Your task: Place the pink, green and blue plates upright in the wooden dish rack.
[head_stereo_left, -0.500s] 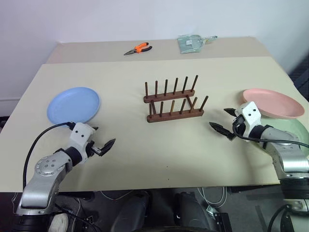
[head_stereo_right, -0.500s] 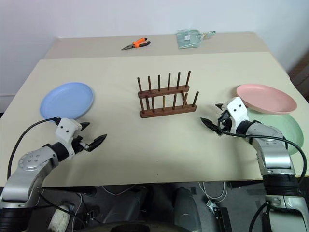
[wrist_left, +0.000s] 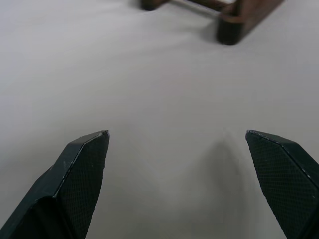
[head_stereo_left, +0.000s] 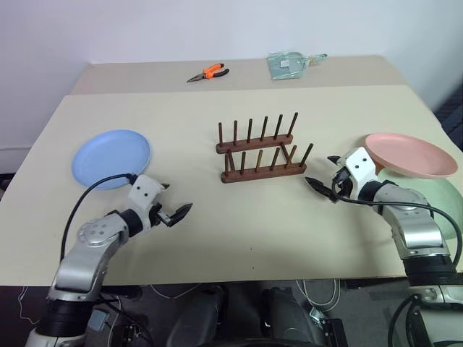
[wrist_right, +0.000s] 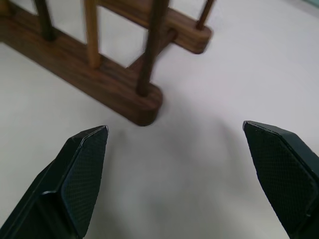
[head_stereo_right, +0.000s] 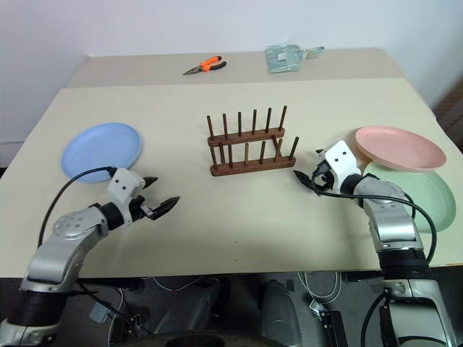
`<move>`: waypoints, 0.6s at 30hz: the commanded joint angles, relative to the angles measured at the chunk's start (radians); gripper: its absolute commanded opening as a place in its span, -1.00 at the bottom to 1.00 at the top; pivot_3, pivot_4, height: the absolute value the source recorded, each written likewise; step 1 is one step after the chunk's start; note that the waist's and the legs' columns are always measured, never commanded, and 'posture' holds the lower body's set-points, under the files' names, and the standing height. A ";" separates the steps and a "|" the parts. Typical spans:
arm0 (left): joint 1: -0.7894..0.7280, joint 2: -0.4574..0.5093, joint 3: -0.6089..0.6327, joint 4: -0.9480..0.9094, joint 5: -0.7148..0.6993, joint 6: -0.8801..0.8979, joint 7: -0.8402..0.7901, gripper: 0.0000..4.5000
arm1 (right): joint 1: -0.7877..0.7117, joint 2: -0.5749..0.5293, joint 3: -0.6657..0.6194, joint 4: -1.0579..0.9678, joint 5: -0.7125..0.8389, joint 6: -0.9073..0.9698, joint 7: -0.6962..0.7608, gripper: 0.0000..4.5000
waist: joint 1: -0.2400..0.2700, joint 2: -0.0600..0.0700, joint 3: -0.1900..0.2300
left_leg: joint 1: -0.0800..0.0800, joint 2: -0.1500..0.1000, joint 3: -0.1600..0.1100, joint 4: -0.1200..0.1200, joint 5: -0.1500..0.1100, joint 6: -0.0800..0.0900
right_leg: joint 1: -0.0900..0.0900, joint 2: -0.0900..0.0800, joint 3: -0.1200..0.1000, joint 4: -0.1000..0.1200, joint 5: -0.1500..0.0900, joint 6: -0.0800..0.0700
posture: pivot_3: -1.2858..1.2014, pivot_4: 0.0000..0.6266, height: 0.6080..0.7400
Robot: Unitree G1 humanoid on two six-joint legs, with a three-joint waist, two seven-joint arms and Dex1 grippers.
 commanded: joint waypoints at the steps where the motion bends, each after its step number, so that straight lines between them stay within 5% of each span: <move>1: -0.103 -0.018 -0.074 0.117 0.047 -0.053 -0.042 1.00 | 0.026 0.016 -0.017 -0.096 -0.011 -0.005 -0.049 0.97 | -0.002 0.000 0.000 | 0.000 0.000 0.000 0.000 0.000 0.000 | 0.000 0.000 0.000 0.000 0.000 0.000 | 0.03 -0.52 0.83; 11: -0.507 -0.231 -0.235 0.703 0.128 -0.219 -0.226 1.00 | 0.247 0.042 -0.088 -0.367 -0.002 0.072 -0.153 0.97 | 0.026 0.000 -0.001 | 0.000 -0.001 0.000 0.002 0.000 0.000 | 0.001 0.000 0.000 0.000 0.000 0.001 | 0.03 -0.52 0.83; 14: -0.538 -0.273 -0.237 0.798 0.164 -0.280 -0.219 0.62 | 0.292 0.044 -0.083 -0.411 -0.012 0.081 -0.163 1.00 | 0.024 0.000 -0.001 | 0.000 -0.001 0.000 0.003 0.000 0.000 | 0.002 0.000 0.000 0.000 0.001 0.001 | 0.03 -0.52 0.83; 18: -0.526 -0.286 -0.220 0.805 0.172 -0.318 -0.228 -0.27 | 0.299 0.034 -0.070 -0.419 -0.023 0.083 -0.159 1.00 | 0.021 0.000 -0.001 | 0.001 -0.001 0.000 0.003 0.001 0.001 | 0.002 0.000 0.000 0.000 0.001 0.001 | 0.03 -0.52 0.83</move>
